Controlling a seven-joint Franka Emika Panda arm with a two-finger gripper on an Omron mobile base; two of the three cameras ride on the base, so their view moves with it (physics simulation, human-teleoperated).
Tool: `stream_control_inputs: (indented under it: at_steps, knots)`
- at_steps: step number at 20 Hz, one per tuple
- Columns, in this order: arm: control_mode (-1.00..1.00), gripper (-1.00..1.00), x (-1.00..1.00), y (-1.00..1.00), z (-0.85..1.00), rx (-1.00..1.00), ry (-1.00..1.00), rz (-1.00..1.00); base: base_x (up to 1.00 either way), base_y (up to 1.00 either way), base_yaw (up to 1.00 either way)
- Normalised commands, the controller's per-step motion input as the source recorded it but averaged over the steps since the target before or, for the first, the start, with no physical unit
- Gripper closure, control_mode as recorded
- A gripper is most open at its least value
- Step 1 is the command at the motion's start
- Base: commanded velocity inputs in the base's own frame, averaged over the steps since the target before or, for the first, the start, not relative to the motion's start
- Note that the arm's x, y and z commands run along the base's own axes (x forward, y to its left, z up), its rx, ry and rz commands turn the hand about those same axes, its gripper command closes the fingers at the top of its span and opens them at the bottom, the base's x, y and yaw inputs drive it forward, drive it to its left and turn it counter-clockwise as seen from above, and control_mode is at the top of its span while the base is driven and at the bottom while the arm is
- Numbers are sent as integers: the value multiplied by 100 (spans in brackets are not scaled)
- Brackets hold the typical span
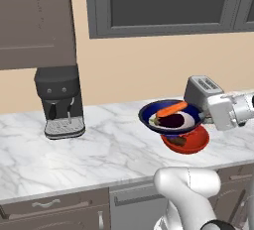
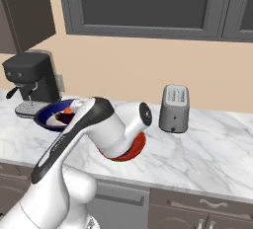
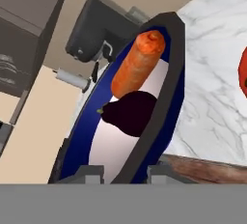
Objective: Place the bowl containing the carrot and eggplant in the microwave. Close the microwave door and press the start button to microwave the meal.
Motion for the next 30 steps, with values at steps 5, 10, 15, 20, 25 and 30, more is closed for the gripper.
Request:
stream_control_inputs:
  at_steps: [5,10,15,20,25,30]
  knots:
    - [-100,100,-78,-25,37,8,-21,4,0,0,0]
    - [-100,100,-57,-2,55,0,-24,2,0,0,0]
    - [-100,100,-31,0,17,0,-8,0,0,0,0]
    - [-100,100,0,0,0,0,0,0,0,0,0]
    - [-100,100,0,0,0,0,0,0,0,0,0]
    - [100,100,0,0,0,0,0,0,0,0,0]
